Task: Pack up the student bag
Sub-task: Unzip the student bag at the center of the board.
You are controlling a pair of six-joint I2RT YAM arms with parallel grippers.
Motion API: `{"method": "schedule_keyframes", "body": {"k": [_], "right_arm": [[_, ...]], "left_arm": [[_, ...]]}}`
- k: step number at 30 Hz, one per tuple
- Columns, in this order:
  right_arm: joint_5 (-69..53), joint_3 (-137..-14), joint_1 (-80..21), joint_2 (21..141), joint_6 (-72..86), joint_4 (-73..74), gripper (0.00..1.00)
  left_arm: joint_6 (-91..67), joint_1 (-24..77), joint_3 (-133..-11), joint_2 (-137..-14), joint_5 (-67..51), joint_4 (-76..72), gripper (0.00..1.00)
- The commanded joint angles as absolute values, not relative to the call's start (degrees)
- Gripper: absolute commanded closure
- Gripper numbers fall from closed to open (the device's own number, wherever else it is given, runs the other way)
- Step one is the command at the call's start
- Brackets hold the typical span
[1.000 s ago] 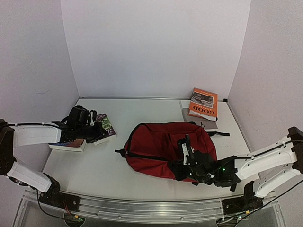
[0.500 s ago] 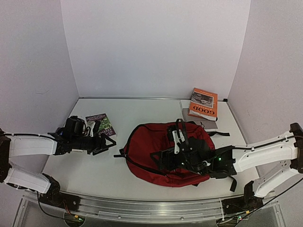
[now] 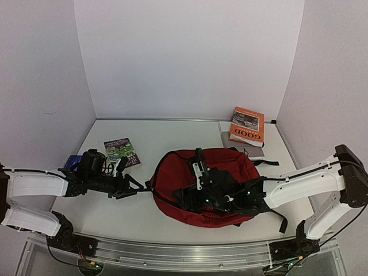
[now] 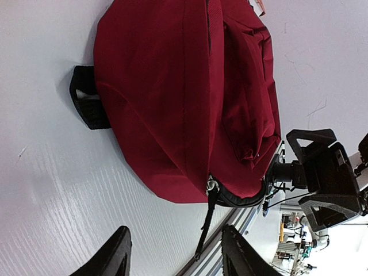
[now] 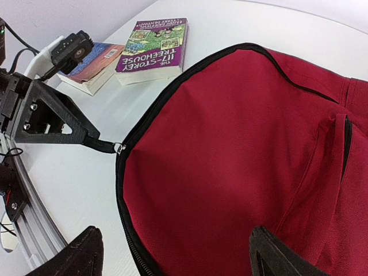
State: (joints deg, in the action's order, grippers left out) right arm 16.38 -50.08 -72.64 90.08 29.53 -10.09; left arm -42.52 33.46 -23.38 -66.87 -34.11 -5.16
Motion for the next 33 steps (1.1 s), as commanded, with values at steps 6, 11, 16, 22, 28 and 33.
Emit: {"method": "schedule_keyframes", "body": {"k": [6,11,16,22,28,33], "right_arm": [[15.8,-54.0,-72.6,92.6,27.8,-10.3,0.16],[15.7,-54.6,-72.6,93.8,27.9,-10.3,0.16],[14.9,-55.9,-72.6,95.5,26.6,-10.2,0.19],[13.3,-59.6,-72.6,99.1,24.7,-8.7,0.25],[16.0,-63.6,-72.6,104.0,24.2,-6.0,0.34],[15.6,-66.1,-72.6,106.8,24.1,-4.6,0.38]], "left_arm": [[-42.4,35.2,-24.9,-67.9,-34.0,-8.2,0.65],[-42.9,35.5,-24.6,-67.8,-33.5,-9.1,0.77],[-43.3,35.6,-24.9,-67.8,-33.4,-9.3,0.99],[-42.2,35.6,-27.1,-66.3,-32.5,-7.1,1.00],[-40.0,35.6,-30.5,-65.9,-32.5,-3.4,1.00],[-38.9,35.6,-32.1,-66.8,-33.2,-1.8,1.00]]}}
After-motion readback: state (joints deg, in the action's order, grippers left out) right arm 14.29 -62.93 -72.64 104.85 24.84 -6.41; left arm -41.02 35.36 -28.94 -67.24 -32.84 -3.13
